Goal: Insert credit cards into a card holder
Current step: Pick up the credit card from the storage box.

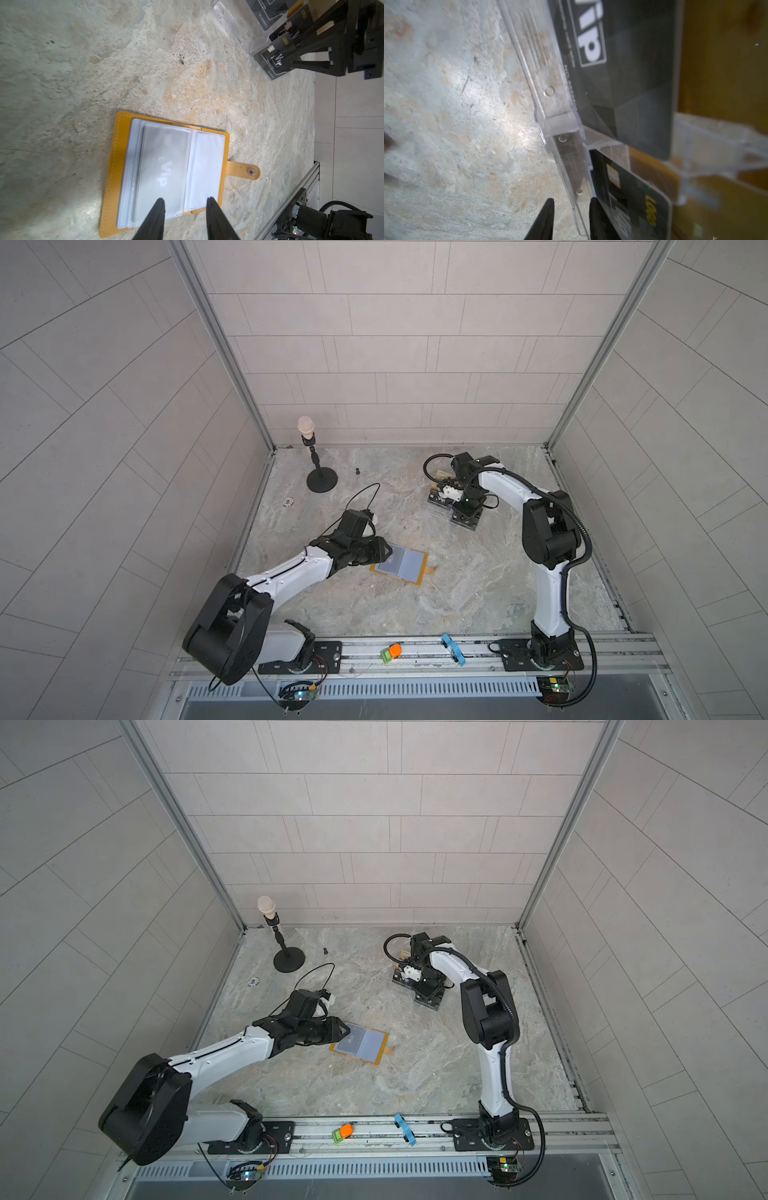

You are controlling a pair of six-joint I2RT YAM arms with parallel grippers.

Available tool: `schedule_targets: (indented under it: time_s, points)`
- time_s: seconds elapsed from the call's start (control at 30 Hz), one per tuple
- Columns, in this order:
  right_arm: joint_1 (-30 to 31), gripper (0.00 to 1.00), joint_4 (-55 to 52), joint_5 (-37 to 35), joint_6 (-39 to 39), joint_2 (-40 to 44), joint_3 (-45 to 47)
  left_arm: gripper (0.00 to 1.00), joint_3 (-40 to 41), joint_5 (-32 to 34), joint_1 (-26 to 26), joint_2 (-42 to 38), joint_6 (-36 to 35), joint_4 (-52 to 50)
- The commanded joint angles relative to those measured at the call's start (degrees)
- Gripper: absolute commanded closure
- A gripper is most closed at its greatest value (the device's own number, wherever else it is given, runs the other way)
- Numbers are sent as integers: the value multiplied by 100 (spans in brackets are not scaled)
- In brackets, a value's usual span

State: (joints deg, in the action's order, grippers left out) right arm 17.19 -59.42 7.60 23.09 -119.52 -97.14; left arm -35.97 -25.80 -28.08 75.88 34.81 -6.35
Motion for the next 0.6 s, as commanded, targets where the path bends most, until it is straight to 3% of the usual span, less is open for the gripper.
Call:
schedule_targets:
  time_s: [0.0, 0.5, 0.57]
  points:
    - [-14, 71, -149, 111, 160, -45, 20, 62, 81, -10, 65, -14, -139, -33]
    - [-15, 76, -101, 159, 234, -58, 65, 62, 16, -24, 71, 25, -176, -128]
    - [-14, 80, -114, 136, 240, -95, 37, 61, -1, -2, 68, 24, -156, -149]
